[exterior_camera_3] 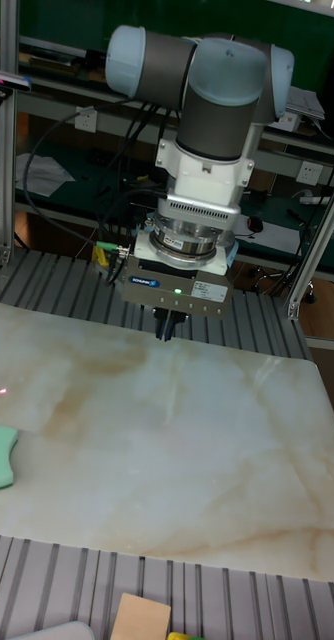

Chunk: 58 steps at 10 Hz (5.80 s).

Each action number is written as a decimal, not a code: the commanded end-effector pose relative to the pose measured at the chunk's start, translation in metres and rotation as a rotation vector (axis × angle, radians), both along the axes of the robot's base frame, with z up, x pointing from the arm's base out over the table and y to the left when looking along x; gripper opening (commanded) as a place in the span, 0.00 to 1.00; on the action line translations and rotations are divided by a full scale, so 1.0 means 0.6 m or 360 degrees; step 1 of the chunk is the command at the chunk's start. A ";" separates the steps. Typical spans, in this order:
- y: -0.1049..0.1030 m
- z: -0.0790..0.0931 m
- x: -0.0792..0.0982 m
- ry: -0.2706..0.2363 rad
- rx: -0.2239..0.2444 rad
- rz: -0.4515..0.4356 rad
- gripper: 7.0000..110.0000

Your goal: Clean the tabletop with a sponge

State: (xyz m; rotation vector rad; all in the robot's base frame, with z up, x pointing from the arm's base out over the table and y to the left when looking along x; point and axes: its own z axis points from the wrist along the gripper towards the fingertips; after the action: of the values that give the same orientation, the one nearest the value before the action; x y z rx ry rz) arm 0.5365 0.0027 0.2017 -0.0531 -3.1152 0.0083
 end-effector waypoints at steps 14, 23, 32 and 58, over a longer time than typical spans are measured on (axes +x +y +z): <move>-0.154 -0.085 0.234 -0.0046 0.0202 0.0204 0.00; -0.224 -0.096 0.240 -0.0026 -0.0005 0.0346 0.00; -0.199 -0.130 0.246 -0.0051 0.0024 0.0307 0.00; -0.226 -0.159 0.266 -0.0135 -0.0197 0.0728 0.00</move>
State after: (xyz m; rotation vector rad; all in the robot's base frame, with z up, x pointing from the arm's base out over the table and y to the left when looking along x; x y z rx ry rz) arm 0.6868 -0.1287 0.1044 0.4592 -3.1373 0.1738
